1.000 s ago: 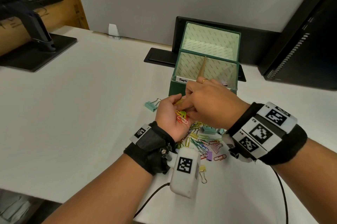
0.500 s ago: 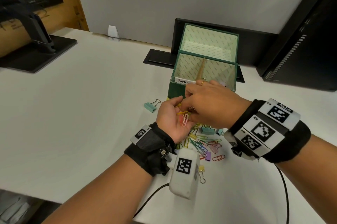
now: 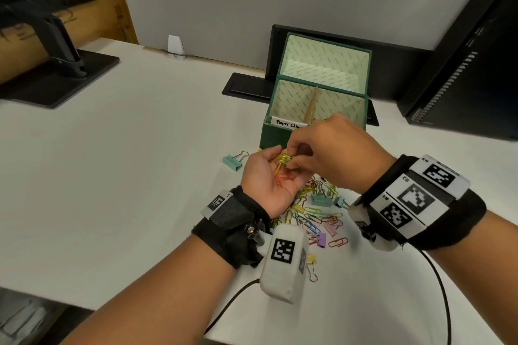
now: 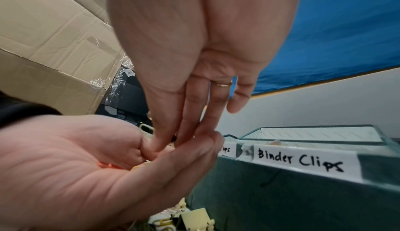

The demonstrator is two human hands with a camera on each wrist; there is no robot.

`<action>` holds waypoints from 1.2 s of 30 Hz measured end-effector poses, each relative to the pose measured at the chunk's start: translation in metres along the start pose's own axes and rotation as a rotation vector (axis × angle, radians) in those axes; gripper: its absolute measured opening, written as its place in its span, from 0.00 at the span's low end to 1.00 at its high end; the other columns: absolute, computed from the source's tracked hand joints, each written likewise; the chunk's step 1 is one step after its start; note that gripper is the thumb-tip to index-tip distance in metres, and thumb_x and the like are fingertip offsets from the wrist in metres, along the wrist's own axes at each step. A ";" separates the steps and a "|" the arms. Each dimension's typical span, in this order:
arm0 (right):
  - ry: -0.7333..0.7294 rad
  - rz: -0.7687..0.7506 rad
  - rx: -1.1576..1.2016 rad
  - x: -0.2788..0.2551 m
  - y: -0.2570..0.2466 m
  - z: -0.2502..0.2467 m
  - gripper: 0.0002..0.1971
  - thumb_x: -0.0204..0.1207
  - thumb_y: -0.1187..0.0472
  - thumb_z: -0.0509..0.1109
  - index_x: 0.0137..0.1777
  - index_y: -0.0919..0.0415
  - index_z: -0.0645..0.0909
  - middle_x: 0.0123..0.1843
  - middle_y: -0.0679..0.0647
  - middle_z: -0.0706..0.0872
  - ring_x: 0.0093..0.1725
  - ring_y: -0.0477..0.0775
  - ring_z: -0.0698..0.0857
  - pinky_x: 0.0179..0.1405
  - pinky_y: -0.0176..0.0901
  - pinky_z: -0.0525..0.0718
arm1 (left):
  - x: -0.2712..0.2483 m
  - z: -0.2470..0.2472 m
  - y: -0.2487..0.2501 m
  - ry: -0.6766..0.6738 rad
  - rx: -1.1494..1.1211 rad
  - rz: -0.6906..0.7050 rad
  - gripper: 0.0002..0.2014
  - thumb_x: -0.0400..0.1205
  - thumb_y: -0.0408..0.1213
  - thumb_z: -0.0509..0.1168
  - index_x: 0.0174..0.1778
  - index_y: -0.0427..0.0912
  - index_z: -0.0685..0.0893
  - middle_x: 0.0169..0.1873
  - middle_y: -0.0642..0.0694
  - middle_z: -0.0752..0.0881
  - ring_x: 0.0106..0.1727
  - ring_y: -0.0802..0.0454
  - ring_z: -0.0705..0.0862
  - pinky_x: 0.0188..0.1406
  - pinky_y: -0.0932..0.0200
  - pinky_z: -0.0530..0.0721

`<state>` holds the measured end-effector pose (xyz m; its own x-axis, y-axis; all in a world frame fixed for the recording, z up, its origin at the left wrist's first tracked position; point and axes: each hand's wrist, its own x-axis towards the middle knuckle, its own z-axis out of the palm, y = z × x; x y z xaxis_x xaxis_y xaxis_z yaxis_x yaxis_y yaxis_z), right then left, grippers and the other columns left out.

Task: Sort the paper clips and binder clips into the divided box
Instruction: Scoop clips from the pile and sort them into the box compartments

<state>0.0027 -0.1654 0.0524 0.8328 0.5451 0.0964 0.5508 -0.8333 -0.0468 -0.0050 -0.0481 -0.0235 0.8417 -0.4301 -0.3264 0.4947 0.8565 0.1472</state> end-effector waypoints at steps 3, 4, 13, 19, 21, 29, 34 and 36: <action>0.022 0.006 -0.008 0.000 0.002 0.004 0.09 0.74 0.47 0.74 0.53 0.45 0.87 0.46 0.46 0.88 0.49 0.51 0.84 0.58 0.44 0.77 | 0.001 0.000 0.001 0.004 -0.012 -0.008 0.18 0.88 0.36 0.50 0.40 0.28 0.78 0.30 0.35 0.82 0.25 0.52 0.71 0.24 0.59 0.83; 0.026 0.003 -0.008 0.000 0.003 0.006 0.10 0.74 0.47 0.74 0.53 0.44 0.87 0.46 0.46 0.88 0.49 0.51 0.84 0.59 0.45 0.75 | 0.001 0.000 0.001 0.007 -0.013 -0.006 0.18 0.88 0.36 0.50 0.40 0.28 0.77 0.29 0.35 0.82 0.25 0.52 0.71 0.25 0.59 0.83; 0.142 0.035 0.257 -0.005 0.007 0.010 0.06 0.70 0.49 0.78 0.45 0.46 0.92 0.38 0.41 0.89 0.40 0.44 0.85 0.49 0.44 0.82 | -0.002 -0.001 0.001 -0.054 -0.009 0.009 0.19 0.88 0.38 0.49 0.53 0.24 0.78 0.39 0.30 0.87 0.32 0.40 0.89 0.48 0.42 0.87; 0.451 0.140 0.289 -0.002 0.025 -0.009 0.06 0.75 0.53 0.75 0.49 0.50 0.91 0.38 0.37 0.86 0.37 0.36 0.84 0.42 0.23 0.77 | 0.002 -0.001 0.004 0.010 0.050 0.011 0.21 0.88 0.38 0.51 0.57 0.23 0.81 0.50 0.26 0.87 0.47 0.31 0.89 0.52 0.37 0.84; 0.535 0.222 0.262 0.002 0.039 -0.015 0.05 0.76 0.52 0.74 0.48 0.50 0.90 0.37 0.35 0.84 0.36 0.36 0.83 0.43 0.27 0.80 | 0.002 0.000 0.004 0.020 0.051 0.008 0.21 0.88 0.39 0.51 0.56 0.23 0.82 0.49 0.26 0.88 0.44 0.32 0.90 0.50 0.38 0.85; 0.150 0.275 0.062 -0.006 0.046 -0.010 0.13 0.78 0.51 0.71 0.62 0.49 0.86 0.65 0.49 0.84 0.66 0.54 0.80 0.66 0.51 0.76 | 0.002 0.000 0.005 0.009 0.054 0.014 0.21 0.88 0.39 0.50 0.57 0.24 0.81 0.49 0.27 0.88 0.46 0.33 0.89 0.52 0.40 0.85; -0.070 0.045 0.035 -0.011 0.004 -0.002 0.13 0.76 0.48 0.71 0.59 0.46 0.86 0.50 0.47 0.87 0.53 0.49 0.81 0.54 0.49 0.81 | 0.001 -0.001 0.001 -0.012 0.096 0.030 0.21 0.88 0.39 0.48 0.51 0.26 0.81 0.39 0.31 0.88 0.34 0.40 0.88 0.37 0.52 0.86; -0.161 0.054 -0.119 -0.009 -0.003 0.006 0.15 0.77 0.45 0.69 0.61 0.47 0.84 0.51 0.51 0.84 0.56 0.52 0.78 0.53 0.48 0.80 | 0.002 -0.001 0.001 0.034 0.167 0.051 0.21 0.88 0.39 0.48 0.47 0.28 0.83 0.34 0.35 0.87 0.31 0.43 0.86 0.34 0.56 0.78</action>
<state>-0.0059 -0.1671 0.0461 0.8641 0.4993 -0.0636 0.5029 -0.8614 0.0708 -0.0034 -0.0476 -0.0248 0.8603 -0.3752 -0.3452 0.4831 0.8162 0.3168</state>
